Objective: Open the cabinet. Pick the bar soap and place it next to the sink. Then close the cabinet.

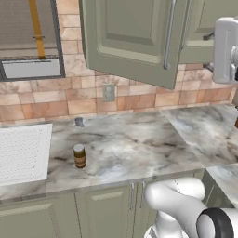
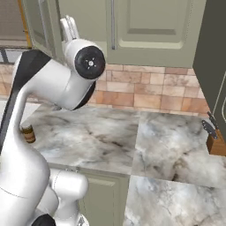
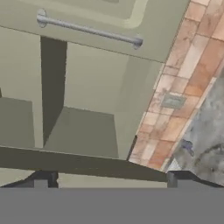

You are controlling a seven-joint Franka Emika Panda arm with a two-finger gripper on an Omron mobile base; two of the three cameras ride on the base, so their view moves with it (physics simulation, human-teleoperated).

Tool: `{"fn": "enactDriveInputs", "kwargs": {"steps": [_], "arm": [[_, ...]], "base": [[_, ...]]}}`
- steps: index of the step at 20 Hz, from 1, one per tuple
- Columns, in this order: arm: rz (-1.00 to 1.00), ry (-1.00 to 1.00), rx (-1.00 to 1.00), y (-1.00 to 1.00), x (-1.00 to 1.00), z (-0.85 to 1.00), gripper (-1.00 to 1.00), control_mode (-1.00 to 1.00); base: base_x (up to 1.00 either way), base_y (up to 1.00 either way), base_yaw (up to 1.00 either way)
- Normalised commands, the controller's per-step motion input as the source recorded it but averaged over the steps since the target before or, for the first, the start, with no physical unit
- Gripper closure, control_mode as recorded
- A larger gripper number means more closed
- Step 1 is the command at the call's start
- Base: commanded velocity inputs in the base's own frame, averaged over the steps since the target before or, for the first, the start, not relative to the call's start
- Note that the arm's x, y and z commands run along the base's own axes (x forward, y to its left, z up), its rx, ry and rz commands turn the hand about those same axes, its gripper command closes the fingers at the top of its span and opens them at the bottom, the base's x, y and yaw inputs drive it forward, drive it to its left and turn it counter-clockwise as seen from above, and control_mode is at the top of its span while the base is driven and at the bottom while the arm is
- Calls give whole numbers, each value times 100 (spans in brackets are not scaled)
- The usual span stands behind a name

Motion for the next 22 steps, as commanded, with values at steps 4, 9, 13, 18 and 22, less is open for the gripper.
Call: {"fn": "enactDriveInputs", "kwargs": {"steps": [4,9,13,18,22], "arm": [[18,-1,32,0,52,-10,-100,-100],[28,0,20,0,36,0,-100,-100],[34,0,1,6,22,0,-100,-100],[31,-1,0,6,32,0,-100,-100],[27,0,0,12,28,0,-100,-100]], "base": [[0,0,0],[0,0,0],[0,0,0],[0,0,0],[0,0,0]]}}
